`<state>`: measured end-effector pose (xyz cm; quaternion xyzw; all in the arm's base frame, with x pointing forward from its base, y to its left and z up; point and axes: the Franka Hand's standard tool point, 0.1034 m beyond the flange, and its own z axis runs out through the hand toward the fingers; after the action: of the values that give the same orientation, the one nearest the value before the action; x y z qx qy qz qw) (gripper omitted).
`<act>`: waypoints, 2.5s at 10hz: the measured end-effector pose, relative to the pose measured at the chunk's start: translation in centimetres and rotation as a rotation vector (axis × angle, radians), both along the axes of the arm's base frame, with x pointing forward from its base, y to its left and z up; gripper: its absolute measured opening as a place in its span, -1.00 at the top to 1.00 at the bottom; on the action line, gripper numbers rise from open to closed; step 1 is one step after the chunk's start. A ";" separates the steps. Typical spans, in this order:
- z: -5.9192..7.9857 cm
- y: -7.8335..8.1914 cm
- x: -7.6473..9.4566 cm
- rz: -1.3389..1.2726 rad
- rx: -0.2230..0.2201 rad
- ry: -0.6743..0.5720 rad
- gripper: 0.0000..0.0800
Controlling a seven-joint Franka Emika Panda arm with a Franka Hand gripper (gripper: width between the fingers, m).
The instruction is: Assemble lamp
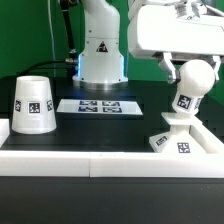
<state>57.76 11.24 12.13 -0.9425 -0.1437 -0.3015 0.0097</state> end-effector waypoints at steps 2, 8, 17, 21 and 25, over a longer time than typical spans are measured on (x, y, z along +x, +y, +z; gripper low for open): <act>-0.1 0.0 -0.1 0.001 -0.002 0.004 -0.70; 1.9 -0.6 -0.5 0.021 -0.021 -0.008 -0.75; 0.0 -0.8 -1.3 0.046 -0.080 0.398 -0.75; -0.1 -0.7 -0.7 0.051 -0.107 0.600 -0.75; 0.3 -1.2 0.2 0.048 -0.104 0.583 -0.75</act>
Offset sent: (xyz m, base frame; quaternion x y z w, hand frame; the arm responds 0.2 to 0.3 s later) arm -0.0120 -0.0185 0.0081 -0.0075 -0.0279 -0.0227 0.9993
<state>57.98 10.02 12.41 -0.9849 -0.1723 -0.0100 0.0096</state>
